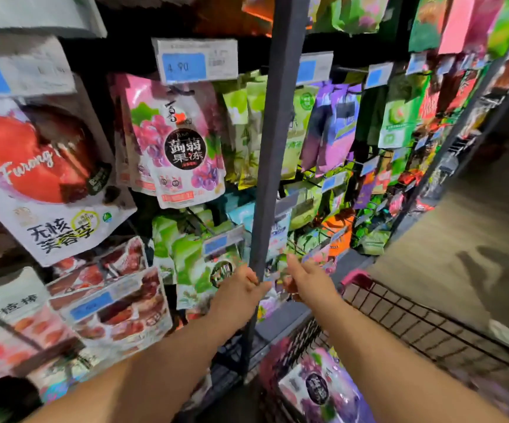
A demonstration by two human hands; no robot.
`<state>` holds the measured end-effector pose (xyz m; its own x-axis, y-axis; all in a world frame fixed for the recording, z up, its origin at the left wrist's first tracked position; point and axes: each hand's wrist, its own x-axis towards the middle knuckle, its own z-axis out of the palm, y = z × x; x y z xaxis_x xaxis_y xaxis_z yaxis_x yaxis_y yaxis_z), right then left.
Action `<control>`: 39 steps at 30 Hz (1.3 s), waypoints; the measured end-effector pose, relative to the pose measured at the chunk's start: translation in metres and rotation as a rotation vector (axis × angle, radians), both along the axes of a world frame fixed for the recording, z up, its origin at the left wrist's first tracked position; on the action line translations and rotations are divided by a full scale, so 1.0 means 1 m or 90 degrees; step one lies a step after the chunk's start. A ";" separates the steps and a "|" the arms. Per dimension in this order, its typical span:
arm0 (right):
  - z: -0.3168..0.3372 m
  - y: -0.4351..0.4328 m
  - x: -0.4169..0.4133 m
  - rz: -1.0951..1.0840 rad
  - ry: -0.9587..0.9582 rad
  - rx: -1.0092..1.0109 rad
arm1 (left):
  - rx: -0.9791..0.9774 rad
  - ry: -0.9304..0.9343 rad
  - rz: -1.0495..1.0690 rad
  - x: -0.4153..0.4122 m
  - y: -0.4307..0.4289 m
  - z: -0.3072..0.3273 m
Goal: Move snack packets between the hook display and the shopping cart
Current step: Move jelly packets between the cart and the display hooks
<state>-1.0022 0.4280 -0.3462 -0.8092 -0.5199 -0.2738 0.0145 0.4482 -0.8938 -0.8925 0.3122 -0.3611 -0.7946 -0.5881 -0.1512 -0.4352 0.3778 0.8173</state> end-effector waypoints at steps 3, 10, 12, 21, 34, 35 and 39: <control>-0.034 0.045 -0.006 -0.061 -0.030 0.031 | -0.022 -0.093 -0.155 -0.009 0.034 -0.031; -0.132 0.151 0.002 -0.179 -0.164 0.143 | -0.248 -0.205 -0.302 -0.015 0.067 -0.110; -0.153 0.171 0.009 -0.185 -0.185 0.166 | -0.214 -0.234 -0.330 -0.012 0.071 -0.123; -0.243 0.183 0.033 -0.223 -0.383 0.238 | -0.304 -0.213 -0.297 -0.007 0.078 -0.133; -0.296 0.151 0.035 -0.295 -0.473 0.236 | -0.293 -0.215 -0.261 -0.003 0.081 -0.132; -0.303 0.150 0.034 -0.309 -0.467 0.230 | -0.291 -0.217 -0.259 -0.002 0.081 -0.133; -0.311 0.142 0.033 -0.304 -0.503 0.164 | -0.283 -0.218 -0.254 -0.002 0.080 -0.135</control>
<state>-0.9688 0.5701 -0.6575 -0.4526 -0.0304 -0.8912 0.8035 0.4196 -0.4224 -0.8947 0.3926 -0.4958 -0.9137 -0.3249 -0.2442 -0.3991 0.8304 0.3887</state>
